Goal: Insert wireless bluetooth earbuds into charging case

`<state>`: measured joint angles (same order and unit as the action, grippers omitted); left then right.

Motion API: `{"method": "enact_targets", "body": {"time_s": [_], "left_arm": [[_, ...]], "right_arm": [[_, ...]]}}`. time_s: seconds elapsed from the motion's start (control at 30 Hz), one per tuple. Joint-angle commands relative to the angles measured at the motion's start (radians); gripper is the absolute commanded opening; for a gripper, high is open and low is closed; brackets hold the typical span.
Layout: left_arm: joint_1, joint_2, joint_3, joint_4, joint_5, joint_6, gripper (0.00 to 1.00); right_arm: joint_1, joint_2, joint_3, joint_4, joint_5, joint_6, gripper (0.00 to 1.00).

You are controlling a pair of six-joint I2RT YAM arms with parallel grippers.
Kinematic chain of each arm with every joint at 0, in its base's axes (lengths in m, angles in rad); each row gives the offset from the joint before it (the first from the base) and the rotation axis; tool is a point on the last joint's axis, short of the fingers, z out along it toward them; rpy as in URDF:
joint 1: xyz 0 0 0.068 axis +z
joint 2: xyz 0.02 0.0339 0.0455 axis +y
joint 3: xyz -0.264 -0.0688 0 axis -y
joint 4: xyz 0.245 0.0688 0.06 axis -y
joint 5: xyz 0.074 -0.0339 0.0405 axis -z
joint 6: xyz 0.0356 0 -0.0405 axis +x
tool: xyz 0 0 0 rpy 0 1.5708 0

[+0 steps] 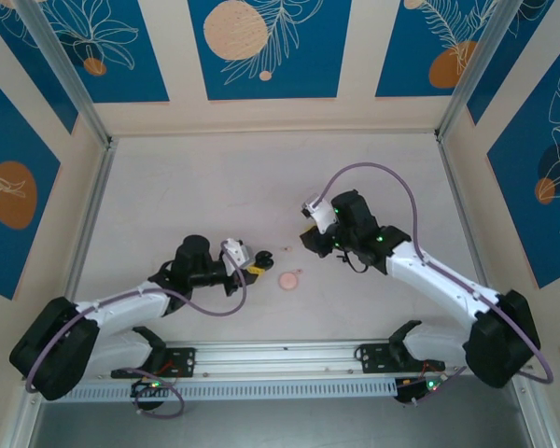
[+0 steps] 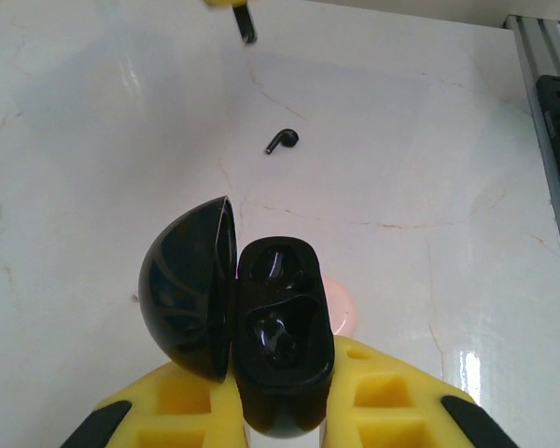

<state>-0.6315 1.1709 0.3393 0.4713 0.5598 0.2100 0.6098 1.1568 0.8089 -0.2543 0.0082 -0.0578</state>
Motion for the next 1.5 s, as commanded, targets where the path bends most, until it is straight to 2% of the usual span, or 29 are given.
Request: {"method": "enact_targets", "body": {"time_s": [0.0,0.2,0.4,0.77,1.47], "left_arm": [[-0.005,0.030,0.036,0.081,0.074,-0.027,0.14],[-0.007,0.085,0.063,0.121,0.125,-0.051,0.13],[-0.007,0.111,0.074,0.148,0.160,-0.066,0.14],[-0.007,0.103,0.076,0.148,0.184,-0.074,0.14],[-0.007,0.074,0.076,0.151,0.198,-0.081,0.14]], "right_arm": [[0.008,-0.066,-0.050,0.116,-0.141,-0.114,0.20],[0.020,-0.101,-0.060,0.134,-0.242,-0.189,0.19],[0.071,-0.084,-0.045,0.137,-0.260,-0.281,0.19],[0.177,0.020,0.007,0.126,-0.174,-0.390,0.19],[0.214,0.093,0.040,0.140,-0.127,-0.447,0.19]]}}
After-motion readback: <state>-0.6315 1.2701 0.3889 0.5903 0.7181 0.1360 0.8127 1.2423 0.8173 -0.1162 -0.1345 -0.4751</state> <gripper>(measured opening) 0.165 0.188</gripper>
